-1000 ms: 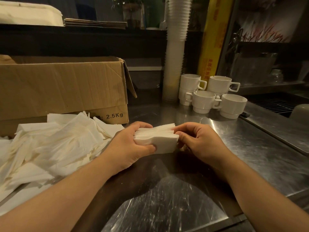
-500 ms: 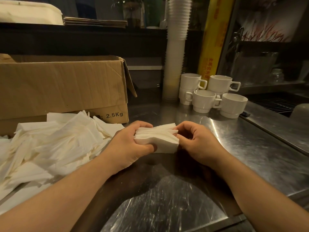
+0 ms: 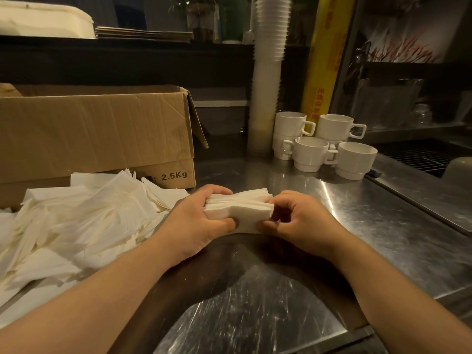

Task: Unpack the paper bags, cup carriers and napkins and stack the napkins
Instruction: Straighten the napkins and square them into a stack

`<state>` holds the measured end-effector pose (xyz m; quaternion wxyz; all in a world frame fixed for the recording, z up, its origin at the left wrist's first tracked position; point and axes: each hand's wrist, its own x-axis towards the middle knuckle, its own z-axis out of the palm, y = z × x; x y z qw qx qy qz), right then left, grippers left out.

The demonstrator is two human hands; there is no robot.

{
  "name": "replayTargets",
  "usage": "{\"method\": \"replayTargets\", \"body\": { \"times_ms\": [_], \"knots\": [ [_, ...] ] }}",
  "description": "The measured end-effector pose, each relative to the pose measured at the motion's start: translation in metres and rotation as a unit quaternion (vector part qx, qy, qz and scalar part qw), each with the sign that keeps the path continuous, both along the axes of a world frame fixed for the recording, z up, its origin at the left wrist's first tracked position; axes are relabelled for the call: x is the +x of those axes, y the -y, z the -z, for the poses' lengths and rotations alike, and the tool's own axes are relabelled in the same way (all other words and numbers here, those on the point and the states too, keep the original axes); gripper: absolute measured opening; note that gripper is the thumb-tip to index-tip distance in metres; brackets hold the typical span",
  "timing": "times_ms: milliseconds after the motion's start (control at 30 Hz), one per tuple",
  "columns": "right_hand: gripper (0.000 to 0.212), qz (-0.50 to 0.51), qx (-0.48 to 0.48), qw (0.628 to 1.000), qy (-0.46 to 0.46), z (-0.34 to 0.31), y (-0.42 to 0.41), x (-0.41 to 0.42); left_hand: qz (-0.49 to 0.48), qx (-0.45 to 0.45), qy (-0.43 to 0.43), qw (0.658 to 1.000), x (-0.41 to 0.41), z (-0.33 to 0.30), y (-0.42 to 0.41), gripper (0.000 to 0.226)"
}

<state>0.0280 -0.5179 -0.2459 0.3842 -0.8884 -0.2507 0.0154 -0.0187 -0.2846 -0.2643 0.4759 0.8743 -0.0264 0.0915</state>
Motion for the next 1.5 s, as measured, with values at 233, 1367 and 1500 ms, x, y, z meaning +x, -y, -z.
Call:
{"method": "replayTargets", "body": {
  "times_ms": [233, 1367, 1500],
  "knots": [
    [0.025, 0.018, 0.059, 0.998, -0.028, 0.0016, 0.0021, 0.0023, 0.006, -0.025, -0.005, 1.0, -0.001, -0.0028, 0.0017, 0.054],
    [0.069, -0.001, 0.112, 0.99, -0.083, 0.003, -0.0027, 0.0034, 0.035, -0.01, 0.0, 0.999, -0.0008, -0.0007, 0.001, 0.06],
    [0.035, -0.003, 0.11, 0.991, -0.08, 0.0015, -0.0001, 0.0015, 0.036, 0.019, -0.013, 0.999, 0.0003, -0.0012, 0.002, 0.064]
  ]
}}
